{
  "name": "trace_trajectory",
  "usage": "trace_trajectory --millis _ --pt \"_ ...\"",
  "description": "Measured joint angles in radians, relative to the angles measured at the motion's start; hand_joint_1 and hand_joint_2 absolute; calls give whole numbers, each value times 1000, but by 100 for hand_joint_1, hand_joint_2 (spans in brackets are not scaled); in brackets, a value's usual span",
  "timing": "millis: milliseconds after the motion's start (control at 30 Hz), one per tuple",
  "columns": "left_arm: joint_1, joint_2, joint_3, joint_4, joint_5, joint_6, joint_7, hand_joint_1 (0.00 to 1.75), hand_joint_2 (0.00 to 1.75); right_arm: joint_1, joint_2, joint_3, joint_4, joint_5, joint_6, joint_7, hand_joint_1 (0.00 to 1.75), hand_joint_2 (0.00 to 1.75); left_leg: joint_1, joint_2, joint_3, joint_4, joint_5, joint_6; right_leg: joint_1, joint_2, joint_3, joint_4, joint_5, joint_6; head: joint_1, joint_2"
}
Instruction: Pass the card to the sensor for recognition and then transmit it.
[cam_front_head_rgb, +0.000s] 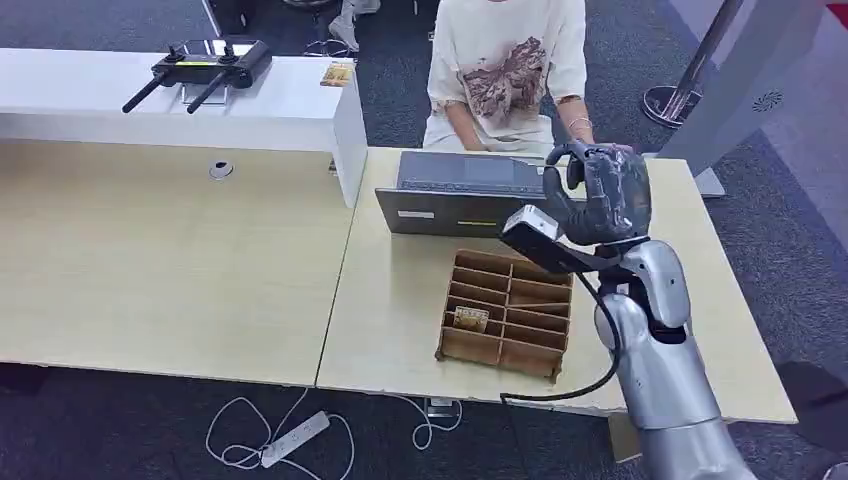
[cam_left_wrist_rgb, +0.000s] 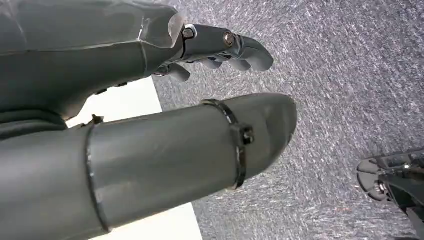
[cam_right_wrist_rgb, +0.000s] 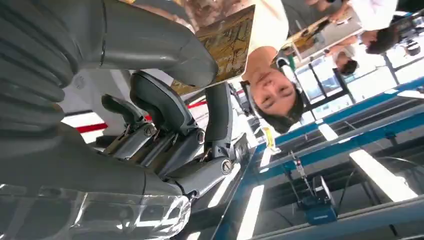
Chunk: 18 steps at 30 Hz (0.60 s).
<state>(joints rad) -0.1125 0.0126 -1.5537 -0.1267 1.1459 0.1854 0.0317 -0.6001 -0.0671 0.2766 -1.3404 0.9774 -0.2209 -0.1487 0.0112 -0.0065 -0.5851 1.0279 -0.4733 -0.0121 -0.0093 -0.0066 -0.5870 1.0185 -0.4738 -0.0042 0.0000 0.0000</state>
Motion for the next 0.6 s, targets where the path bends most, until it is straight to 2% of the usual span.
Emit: trace_trajectory --millis 367,600 --pt "-1 3 0 0 -29 -3 1 0 0 -161 3 -5 183 46 8 35 175 175 0 0 0 0 0 0 0 0 0 0 0 -1 0 0" --pt "-5 8 0 0 -39 -4 11 0 0 -321 26 -16 360 19 43 55 175 175 0 0 0 0 1 0 0 0 0 1 1 -1 0 0"
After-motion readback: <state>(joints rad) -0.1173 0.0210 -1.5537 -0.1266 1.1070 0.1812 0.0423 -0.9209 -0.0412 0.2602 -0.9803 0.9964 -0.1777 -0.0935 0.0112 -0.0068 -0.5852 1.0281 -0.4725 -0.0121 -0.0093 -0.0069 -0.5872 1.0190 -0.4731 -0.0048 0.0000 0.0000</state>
